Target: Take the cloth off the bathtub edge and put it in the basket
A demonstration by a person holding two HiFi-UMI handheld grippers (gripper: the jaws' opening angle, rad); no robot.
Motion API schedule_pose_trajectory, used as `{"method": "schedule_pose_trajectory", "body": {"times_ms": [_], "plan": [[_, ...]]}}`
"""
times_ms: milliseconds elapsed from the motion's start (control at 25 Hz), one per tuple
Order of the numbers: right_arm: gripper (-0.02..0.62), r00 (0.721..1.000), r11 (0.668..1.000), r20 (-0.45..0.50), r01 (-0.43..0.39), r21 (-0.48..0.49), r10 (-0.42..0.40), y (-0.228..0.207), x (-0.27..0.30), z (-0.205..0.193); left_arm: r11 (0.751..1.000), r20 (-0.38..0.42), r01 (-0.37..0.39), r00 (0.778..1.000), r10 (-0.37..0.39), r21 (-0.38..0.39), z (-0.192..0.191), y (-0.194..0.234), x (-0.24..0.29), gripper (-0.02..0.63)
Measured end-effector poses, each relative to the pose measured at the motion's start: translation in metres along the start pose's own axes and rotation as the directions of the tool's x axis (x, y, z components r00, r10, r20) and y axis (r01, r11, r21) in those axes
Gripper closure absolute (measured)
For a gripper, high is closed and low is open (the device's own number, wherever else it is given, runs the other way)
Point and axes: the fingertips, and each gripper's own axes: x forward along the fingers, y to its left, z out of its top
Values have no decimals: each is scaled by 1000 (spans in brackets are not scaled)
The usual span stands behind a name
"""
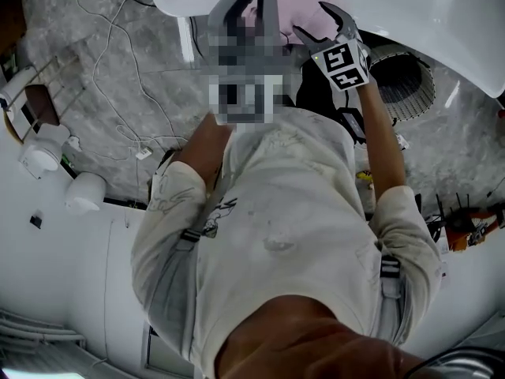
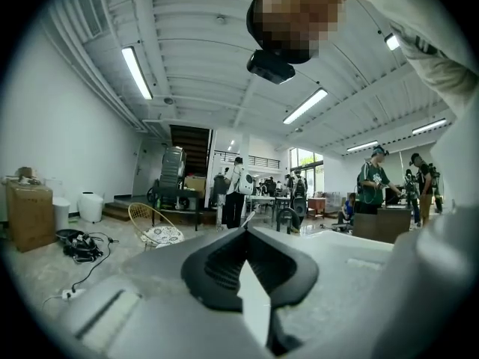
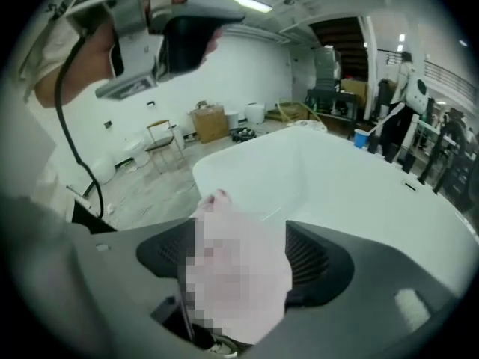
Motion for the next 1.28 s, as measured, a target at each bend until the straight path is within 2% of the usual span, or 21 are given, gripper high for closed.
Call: {"method": "schedule_pose_trajectory", "body": {"times_ms": [160, 320, 400, 520, 640, 840, 960, 1080, 1280], "plan": [[124, 984, 979, -167, -100, -177, 70, 16, 32, -32, 1000, -25, -18, 1000, 17, -10, -12, 8, -1, 604], [60, 942, 914, -327, -197, -354, 76, 28, 58, -63, 999, -45, -44, 998, 43, -17, -22, 19, -5, 604], [48, 916, 887, -395, -237, -397, 68, 29, 71, -79, 999, -51, -51, 997, 50, -16, -25, 22, -7, 604], [44, 872, 864, -485, -289, -413, 60, 29, 89, -102, 998, -68, -65, 996, 63, -15, -31, 27, -10, 604], [44, 857, 857, -514, -294, -423, 40, 28, 100, -111, 997, -78, -76, 994, 74, -19, -33, 30, -11, 604], [122, 874, 863, -486, -261, -431, 22, 22, 105, -111, 997, -82, -80, 994, 79, -18, -35, 35, -11, 604], [196, 891, 869, -455, -233, -437, 10, 19, 104, -105, 996, -80, -82, 994, 81, -16, -34, 36, -13, 604], [258, 896, 875, -444, -217, -432, 3, 16, 99, -101, 996, -73, -83, 994, 82, -17, -33, 34, -13, 604], [372, 920, 913, -392, -171, -370, 13, 19, 83, -92, 994, -65, -104, 993, 101, -40, -29, 27, -15, 604]]}}
